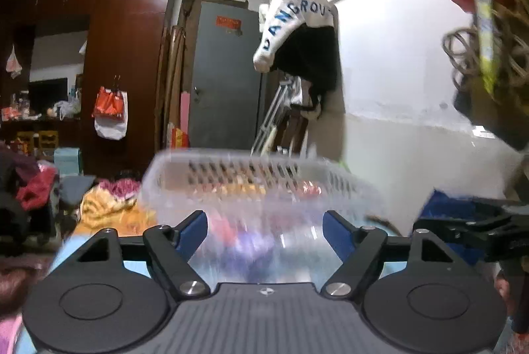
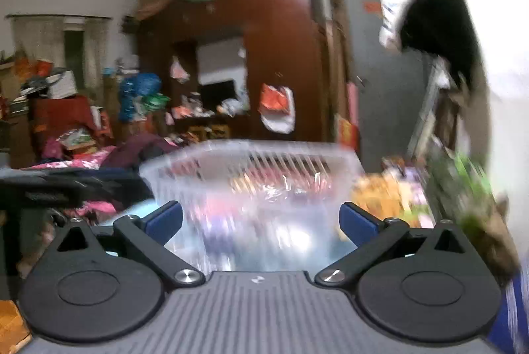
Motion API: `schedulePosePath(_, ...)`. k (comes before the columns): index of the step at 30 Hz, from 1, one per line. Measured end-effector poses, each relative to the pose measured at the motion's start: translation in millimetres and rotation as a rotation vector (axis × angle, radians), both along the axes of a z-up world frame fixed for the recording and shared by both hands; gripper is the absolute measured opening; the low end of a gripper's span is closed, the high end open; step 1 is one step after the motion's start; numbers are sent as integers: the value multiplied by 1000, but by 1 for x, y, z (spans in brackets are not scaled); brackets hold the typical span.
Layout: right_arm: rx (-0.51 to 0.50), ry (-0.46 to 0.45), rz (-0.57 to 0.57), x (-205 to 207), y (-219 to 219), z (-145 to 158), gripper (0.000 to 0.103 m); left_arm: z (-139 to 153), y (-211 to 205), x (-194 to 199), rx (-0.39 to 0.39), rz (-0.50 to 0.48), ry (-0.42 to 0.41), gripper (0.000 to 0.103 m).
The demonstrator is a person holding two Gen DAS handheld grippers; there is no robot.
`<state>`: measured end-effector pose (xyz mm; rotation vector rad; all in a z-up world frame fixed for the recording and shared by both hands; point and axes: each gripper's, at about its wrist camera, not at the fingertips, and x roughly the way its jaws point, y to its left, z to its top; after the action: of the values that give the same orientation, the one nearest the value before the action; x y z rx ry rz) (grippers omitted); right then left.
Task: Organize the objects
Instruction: 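Lift both red bags over the white basket and open both grippers, then grasp the white 'THANK YOU' box with the right gripper while the left grasps a silver-wrapped pack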
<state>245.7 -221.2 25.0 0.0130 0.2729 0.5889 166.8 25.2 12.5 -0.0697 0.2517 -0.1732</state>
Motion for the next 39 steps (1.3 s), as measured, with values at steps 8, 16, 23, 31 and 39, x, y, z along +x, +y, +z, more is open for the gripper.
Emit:
schedulePosePath(8, -86, 151, -45, -22, -2, -57, 103, -64, -47, -32, 94, -78, 130, 80)
schedulePosePath(16, -228, 197, 1, -8, 18, -60, 100, -75, -61, -14, 225, -57, 231, 80)
schedulePosePath(23, -253, 220, 14, -9, 18, -70, 68, -76, -53, -7, 169, -75, 278, 80)
schedulePosePath(31, -244, 122, -40, -25, 15, -66, 63, -76, -59, 0, 164, 5, 312, 82)
schedulePosePath(39, -225, 111, -49, -25, 16, -63, 68, -77, -63, -5, 150, 33, 286, 55)
